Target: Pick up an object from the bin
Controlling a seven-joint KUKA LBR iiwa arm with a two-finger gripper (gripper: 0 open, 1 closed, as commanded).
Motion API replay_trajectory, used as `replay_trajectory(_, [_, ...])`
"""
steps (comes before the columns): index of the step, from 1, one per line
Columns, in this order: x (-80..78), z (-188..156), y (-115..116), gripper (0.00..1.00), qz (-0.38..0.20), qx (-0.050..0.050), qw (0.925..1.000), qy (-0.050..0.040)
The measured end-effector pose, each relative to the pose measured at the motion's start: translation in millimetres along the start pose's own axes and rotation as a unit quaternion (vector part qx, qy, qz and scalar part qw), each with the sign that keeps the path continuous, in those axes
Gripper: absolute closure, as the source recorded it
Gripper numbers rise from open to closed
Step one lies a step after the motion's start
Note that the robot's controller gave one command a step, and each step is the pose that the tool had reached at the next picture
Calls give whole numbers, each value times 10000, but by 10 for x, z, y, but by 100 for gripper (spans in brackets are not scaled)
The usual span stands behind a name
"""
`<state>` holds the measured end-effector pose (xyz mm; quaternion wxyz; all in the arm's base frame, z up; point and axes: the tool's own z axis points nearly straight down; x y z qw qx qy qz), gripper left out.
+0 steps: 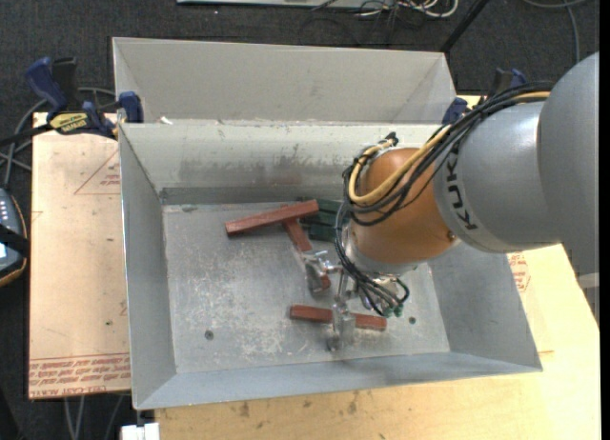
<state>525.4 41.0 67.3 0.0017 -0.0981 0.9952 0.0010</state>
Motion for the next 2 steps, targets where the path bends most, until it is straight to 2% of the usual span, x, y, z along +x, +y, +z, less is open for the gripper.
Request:
replay_trajectory(1, [4,-34,5,100,0,0,10000,9])
replay_trajectory(2, [-268,-1495,145,100,196,8,9998,-42])
